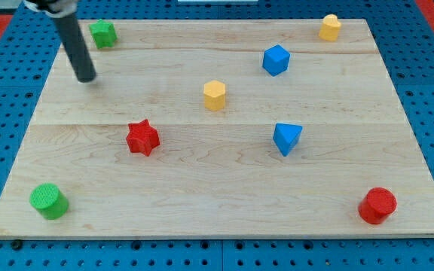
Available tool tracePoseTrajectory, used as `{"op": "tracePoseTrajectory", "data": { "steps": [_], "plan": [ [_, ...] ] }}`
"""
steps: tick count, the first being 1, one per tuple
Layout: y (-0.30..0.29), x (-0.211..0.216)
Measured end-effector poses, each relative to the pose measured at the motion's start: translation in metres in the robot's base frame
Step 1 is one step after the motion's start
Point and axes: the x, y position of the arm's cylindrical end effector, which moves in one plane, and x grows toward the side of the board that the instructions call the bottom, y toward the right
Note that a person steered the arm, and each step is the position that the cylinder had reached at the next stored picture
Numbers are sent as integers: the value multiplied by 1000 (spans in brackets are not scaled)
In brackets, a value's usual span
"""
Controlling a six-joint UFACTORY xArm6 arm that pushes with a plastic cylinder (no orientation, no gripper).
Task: Move the green star to the top left of the yellow hexagon
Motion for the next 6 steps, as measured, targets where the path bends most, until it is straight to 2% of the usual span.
{"op": "tracePoseTrajectory", "data": {
  "steps": [1,2,3,4,5,6],
  "plan": [
    [-41,-42],
    [-26,-130],
    [-18,-139],
    [20,-92],
    [96,-94],
    [129,-77]
  ]
}}
